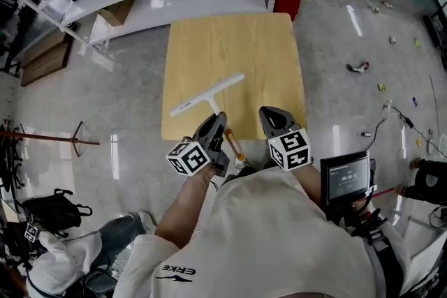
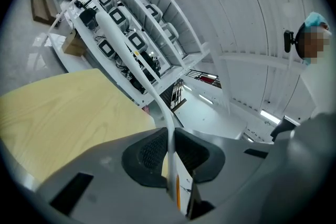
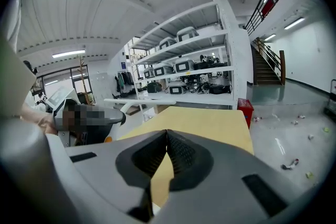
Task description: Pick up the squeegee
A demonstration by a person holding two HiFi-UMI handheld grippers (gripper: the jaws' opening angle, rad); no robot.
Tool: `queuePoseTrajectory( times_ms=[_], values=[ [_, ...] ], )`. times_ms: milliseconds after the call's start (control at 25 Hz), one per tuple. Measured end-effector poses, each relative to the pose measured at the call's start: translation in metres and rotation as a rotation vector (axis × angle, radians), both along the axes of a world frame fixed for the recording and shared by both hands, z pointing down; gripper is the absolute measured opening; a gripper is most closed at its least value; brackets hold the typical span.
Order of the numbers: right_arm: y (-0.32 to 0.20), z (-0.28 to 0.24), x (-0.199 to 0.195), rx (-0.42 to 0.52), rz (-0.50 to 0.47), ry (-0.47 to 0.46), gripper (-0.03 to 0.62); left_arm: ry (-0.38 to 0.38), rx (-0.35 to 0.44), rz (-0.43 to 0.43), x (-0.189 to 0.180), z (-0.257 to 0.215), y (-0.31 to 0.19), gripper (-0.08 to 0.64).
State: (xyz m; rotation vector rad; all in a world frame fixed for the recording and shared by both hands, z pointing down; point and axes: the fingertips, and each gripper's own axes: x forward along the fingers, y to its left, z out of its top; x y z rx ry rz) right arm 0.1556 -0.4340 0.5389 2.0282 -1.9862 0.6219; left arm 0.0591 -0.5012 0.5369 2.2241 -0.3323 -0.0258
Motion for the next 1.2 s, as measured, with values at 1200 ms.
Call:
queuePoseTrajectory(
  times_ms=[1200],
  values=[
    [0.140,-0.033,0.017,0.096,-0.090,-0.019,0.003,0.043,0.047,-0.118,0.010,-0.026,0.156,0.046]
  ],
)
